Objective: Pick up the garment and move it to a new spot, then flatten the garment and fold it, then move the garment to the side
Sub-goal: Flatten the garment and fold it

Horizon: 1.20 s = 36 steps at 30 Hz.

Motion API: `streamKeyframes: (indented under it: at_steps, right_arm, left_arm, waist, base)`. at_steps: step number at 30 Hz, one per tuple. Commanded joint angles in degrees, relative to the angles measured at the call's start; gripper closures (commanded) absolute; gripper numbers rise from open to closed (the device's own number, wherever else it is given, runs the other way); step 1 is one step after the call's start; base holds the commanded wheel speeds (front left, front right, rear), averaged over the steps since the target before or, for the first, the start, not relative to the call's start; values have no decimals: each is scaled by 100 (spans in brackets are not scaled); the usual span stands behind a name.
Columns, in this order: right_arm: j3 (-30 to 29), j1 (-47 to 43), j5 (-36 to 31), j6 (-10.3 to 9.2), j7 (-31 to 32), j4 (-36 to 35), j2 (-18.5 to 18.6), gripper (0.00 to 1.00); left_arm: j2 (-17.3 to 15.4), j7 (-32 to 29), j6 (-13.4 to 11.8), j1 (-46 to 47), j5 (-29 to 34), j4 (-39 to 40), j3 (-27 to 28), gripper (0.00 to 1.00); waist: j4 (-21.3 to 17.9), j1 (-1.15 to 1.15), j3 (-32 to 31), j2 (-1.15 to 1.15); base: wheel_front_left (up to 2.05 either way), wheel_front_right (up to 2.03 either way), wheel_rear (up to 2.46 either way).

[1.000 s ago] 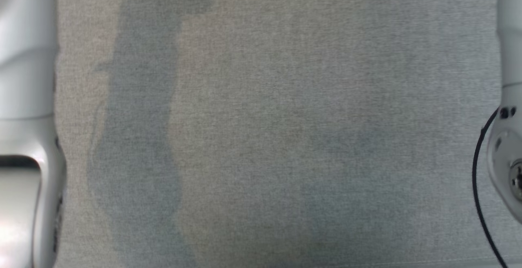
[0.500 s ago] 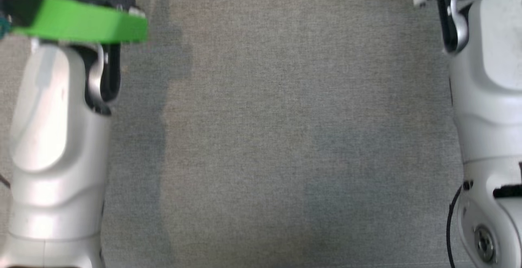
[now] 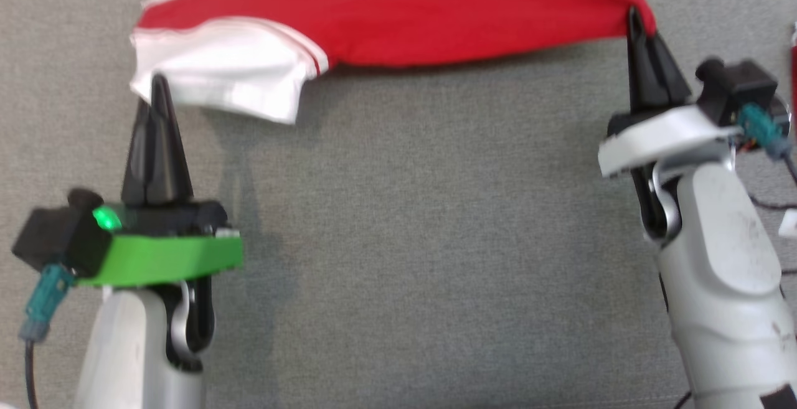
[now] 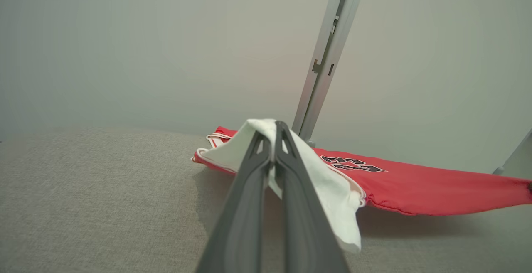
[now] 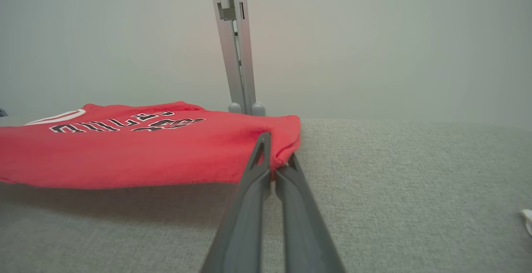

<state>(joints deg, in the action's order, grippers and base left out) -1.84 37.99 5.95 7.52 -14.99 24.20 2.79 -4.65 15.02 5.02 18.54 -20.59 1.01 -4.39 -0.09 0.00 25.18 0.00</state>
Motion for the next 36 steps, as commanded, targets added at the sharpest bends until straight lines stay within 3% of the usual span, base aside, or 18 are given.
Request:
streamKeyframes:
  at_steps: [1,10,22,36]
  right_arm:
    - [-26,-342,59,-7,-26,-87,23,100]
    - [-45,-2229,519,-7,102,-898,21,100]
    - [-305,-3893,760,-7,753,-2330,22,100]
    - [-184,-3653,698,-7,1112,-1627,21,100]
  left_arm:
    - [10,17,-35,-320,38,77,37,100]
    - [91,-90,-162,-2002,-36,612,-189,100]
    - [-51,-498,-352,-3108,-135,1536,-229,100]
    - [-35,-562,-254,-2698,-234,566,-383,100]
  waist:
    - [-50,0,-683,0]
    - [66,0,-1847,0]
    - [136,0,-2159,0]
    - [168,0,-1836,0]
  base:
    - [0,0,0]
    - [0,0,0]
    - [0,0,0]
    - [0,0,0]
